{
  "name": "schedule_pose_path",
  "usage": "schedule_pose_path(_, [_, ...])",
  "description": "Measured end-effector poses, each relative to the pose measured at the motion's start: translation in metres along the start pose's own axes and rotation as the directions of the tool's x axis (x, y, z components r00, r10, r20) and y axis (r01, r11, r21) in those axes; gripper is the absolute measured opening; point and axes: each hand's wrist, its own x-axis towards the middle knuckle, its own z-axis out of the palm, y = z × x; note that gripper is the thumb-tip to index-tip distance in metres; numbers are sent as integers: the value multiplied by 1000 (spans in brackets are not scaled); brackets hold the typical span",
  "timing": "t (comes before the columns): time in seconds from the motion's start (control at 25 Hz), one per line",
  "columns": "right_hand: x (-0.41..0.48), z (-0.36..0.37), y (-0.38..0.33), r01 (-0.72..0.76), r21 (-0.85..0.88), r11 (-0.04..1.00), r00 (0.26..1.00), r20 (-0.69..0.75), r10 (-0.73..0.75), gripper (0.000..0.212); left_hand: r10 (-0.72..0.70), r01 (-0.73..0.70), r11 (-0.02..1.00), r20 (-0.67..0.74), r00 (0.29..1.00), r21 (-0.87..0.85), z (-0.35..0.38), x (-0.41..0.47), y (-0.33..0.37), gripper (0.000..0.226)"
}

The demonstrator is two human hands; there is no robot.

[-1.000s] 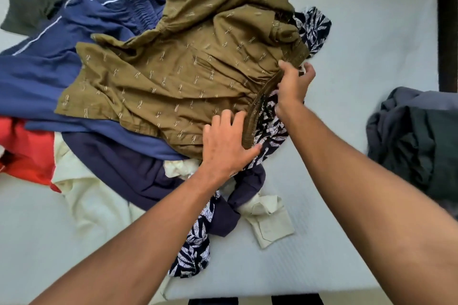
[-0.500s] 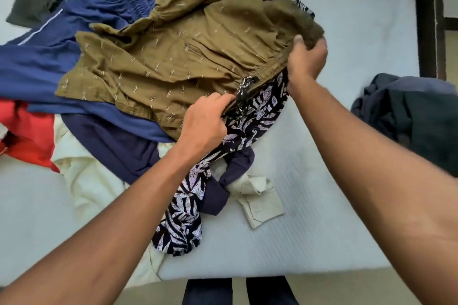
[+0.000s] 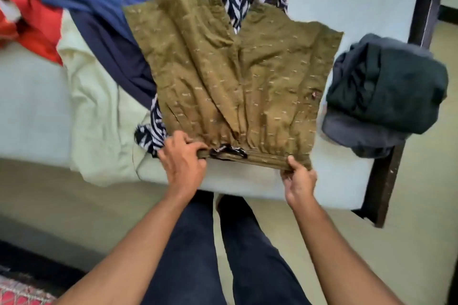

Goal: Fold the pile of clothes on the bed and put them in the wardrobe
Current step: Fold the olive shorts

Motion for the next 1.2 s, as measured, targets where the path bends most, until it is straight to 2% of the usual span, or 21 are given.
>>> schedule_pose_path(0.08, [3, -20, 26, -35, -141, 989, 999, 6, 36, 27, -321, 319, 942, -5, 947, -101, 14, -18, -15, 38])
schedule_pose_path(0.12, [6, -22, 33, -29, -181, 983, 999, 8, 31, 32, -448, 442, 868, 25, 894, -227, 19, -21, -20, 38])
schedule_pose_path(0.16, [10, -21, 36, -25, -211, 977, 1000, 11, 28, 37, -529, 520, 746, 103, 842, -415, 22, -23, -21, 39])
schedule_pose_path(0.2, [11, -17, 35, -9, -252, 968, 999, 27, 16, 36, -558, 562, 558, 225, 798, -611, 22, -22, -21, 39])
schedule_pose_path(0.24, [16, -13, 35, 24, -309, 951, 999, 41, -12, 33, -543, 595, 327, 370, 754, -734, 19, -18, -19, 44])
schedule_pose_path(0.28, [18, -8, 32, 61, -380, 923, 998, 48, -46, 29, -511, 628, 114, 496, 702, -770, 14, -12, -18, 51])
schedule_pose_path(0.32, [21, -5, 29, 102, -429, 897, 995, 54, -87, 26, -478, 641, -54, 584, 656, -766, 8, -4, -17, 56])
schedule_pose_path(0.36, [20, -2, 24, 145, -473, 869, 989, 52, -137, 28, -448, 634, -186, 639, 625, -750, 2, 3, -15, 55])
schedule_pose_path(0.4, [16, -1, 19, 200, -499, 843, 979, 65, -194, 34, -409, 626, -264, 673, 617, -734, -4, 8, -12, 48])
schedule_pose_path(0.44, [8, 1, 14, 256, -509, 822, 964, 75, -253, 36, -399, 631, -252, 673, 623, -734, -5, 11, -11, 35])
schedule_pose_path(0.52, [-9, 6, 7, 373, -503, 780, 920, 93, -380, 29, -451, 656, -69, 610, 651, -751, -5, 14, -6, 14])
schedule_pose_path(0.6, [-32, 20, 3, 489, -492, 720, 863, 156, -480, 21, -496, 645, 79, 531, 687, -760, -2, 13, 1, 32])
schedule_pose_path(0.68, [-54, 39, 5, 659, -465, 591, 748, 322, -580, 23, -546, 600, 168, 433, 717, -782, -4, 8, 10, 48])
schedule_pose_path(0.72, [-64, 49, 10, 735, -448, 508, 674, 411, -613, 28, -552, 586, 174, 414, 724, -792, -3, 4, 13, 53])
schedule_pose_path(0.76, [-73, 59, 18, 790, -436, 432, 611, 500, -614, 27, -545, 573, 130, 425, 723, -809, -1, 0, 13, 58])
schedule_pose_path(0.8, [-83, 71, 27, 823, -413, 390, 568, 582, -582, 21, -524, 556, 70, 444, 727, -828, 1, -4, 12, 61])
schedule_pose_path(0.88, [-96, 89, 48, 870, -393, 297, 492, 733, -470, 29, -481, 546, 19, 471, 739, -838, 4, -8, 9, 54])
schedule_pose_path(0.96, [-102, 97, 71, 928, -342, 150, 373, 862, -344, 33, -445, 543, 38, 473, 761, -839, 2, -8, 7, 38])
schedule_pose_path(1.04, [-102, 98, 86, 960, -279, 3, 269, 923, -275, 32, -419, 526, 67, 454, 786, -848, -1, -6, 5, 31])
schedule_pose_path(1.12, [-100, 95, 93, 962, -257, -92, 225, 938, -264, 36, -418, 529, 52, 462, 782, -847, -4, -5, 2, 27])
schedule_pose_path(1.2, [-102, 89, 91, 953, -245, -179, 203, 954, -222, 47, -376, 558, -32, 527, 762, -829, -9, -5, 0, 23])
